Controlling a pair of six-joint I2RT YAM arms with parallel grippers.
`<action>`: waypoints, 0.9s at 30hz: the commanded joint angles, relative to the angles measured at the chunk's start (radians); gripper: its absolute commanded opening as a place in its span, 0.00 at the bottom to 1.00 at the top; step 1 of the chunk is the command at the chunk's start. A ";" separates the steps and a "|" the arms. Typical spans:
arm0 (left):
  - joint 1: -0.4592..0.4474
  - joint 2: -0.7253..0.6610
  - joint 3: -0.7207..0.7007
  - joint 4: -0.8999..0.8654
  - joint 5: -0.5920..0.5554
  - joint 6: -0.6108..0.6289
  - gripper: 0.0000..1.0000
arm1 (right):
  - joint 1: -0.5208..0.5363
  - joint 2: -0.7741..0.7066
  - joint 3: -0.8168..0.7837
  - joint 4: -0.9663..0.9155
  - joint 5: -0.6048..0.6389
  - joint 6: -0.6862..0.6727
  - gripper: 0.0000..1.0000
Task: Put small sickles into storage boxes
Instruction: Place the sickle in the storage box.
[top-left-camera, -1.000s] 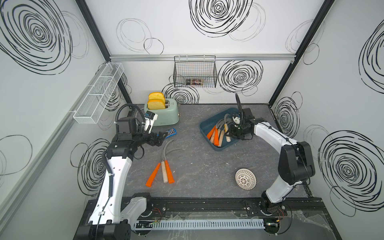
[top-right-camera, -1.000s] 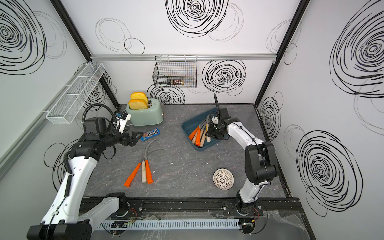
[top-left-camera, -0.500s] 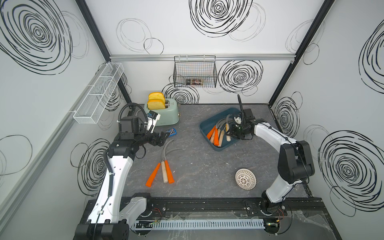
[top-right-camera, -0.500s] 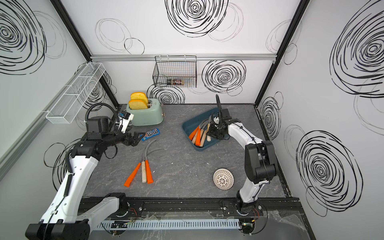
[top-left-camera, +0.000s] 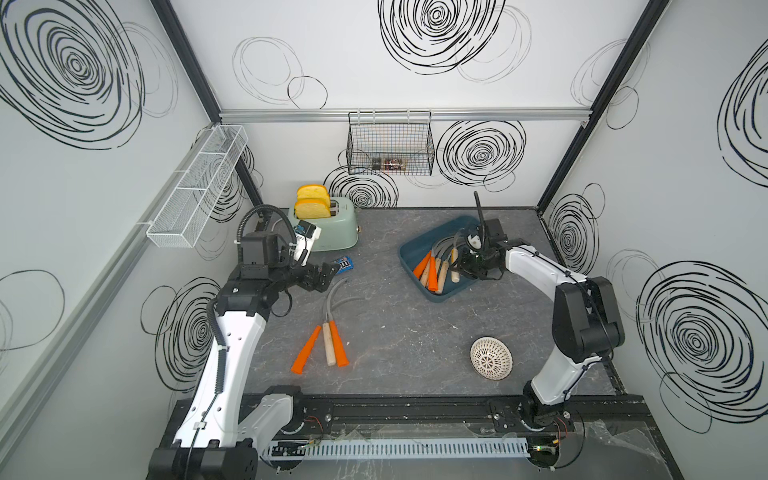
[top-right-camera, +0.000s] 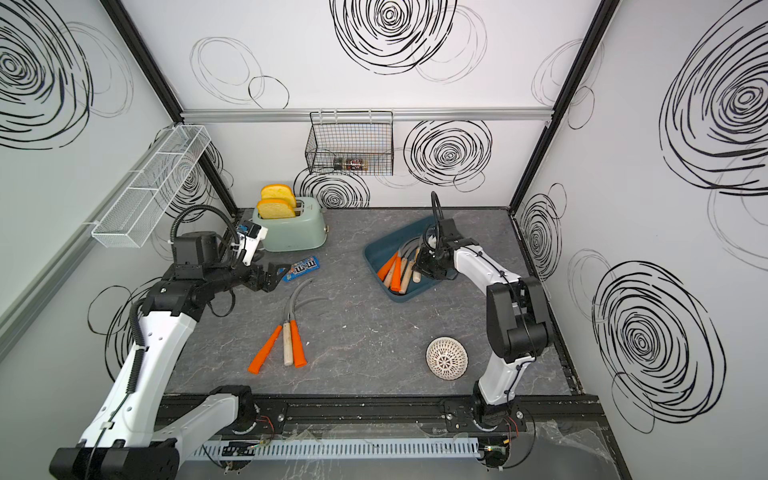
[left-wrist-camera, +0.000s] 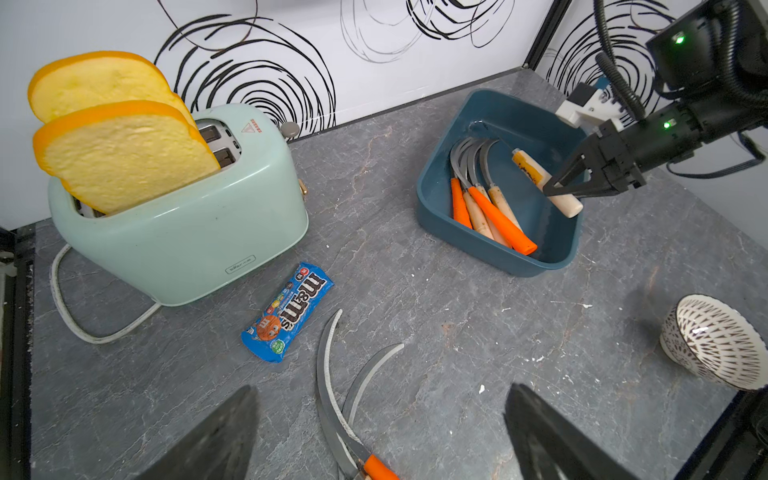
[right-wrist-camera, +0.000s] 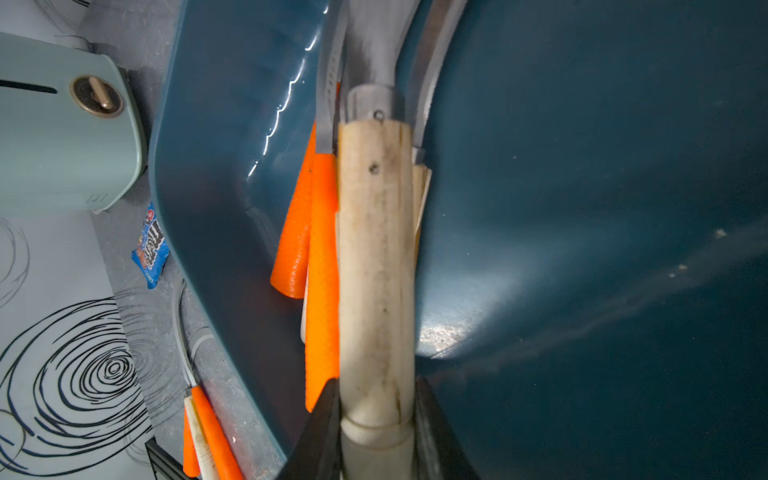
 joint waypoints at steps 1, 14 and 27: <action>-0.010 -0.007 0.041 0.018 0.000 -0.009 0.96 | 0.013 0.012 0.002 0.025 0.011 0.012 0.00; -0.011 -0.012 0.057 0.012 -0.010 -0.010 0.96 | 0.054 0.080 0.051 0.029 0.037 0.026 0.00; -0.014 -0.017 0.059 0.017 -0.010 -0.010 0.96 | 0.084 0.134 0.068 0.036 0.036 0.032 0.07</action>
